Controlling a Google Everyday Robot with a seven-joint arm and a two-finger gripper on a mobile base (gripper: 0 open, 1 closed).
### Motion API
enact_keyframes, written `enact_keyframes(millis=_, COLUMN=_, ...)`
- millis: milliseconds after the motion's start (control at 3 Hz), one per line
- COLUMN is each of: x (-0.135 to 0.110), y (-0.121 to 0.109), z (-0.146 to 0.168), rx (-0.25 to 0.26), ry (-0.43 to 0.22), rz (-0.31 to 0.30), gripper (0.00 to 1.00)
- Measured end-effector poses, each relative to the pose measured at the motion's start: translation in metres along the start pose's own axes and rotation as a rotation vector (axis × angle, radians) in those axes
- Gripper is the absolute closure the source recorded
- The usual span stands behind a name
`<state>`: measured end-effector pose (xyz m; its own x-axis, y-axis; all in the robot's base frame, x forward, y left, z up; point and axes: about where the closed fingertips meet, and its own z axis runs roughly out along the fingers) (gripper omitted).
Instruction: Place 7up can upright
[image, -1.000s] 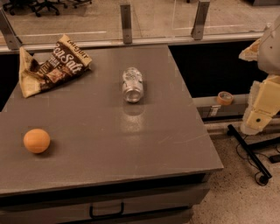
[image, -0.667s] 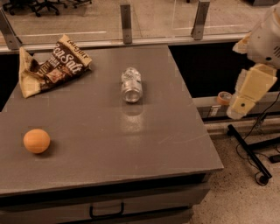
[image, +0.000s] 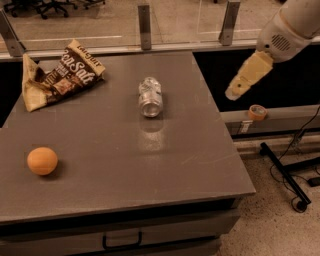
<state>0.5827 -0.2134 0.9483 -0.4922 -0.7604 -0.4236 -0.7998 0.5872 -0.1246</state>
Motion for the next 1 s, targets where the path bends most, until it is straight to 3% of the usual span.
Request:
enact_keyframes(millis=333, x=-0.0244, y=-0.0214, z=0.0226, rx=0.006, ry=-0.079, rz=0.188, gripper=0.00)
enact_keyframes(millis=667, x=-0.0278, y=-0.0239, z=0.0252, rx=0.007, ry=-0.090, rz=0.281, gripper=0.00)
enact_keyframes(millis=1000, x=-0.0278, y=-0.0236, z=0.0253, rx=0.006, ry=-0.090, rz=0.281, gripper=0.00)
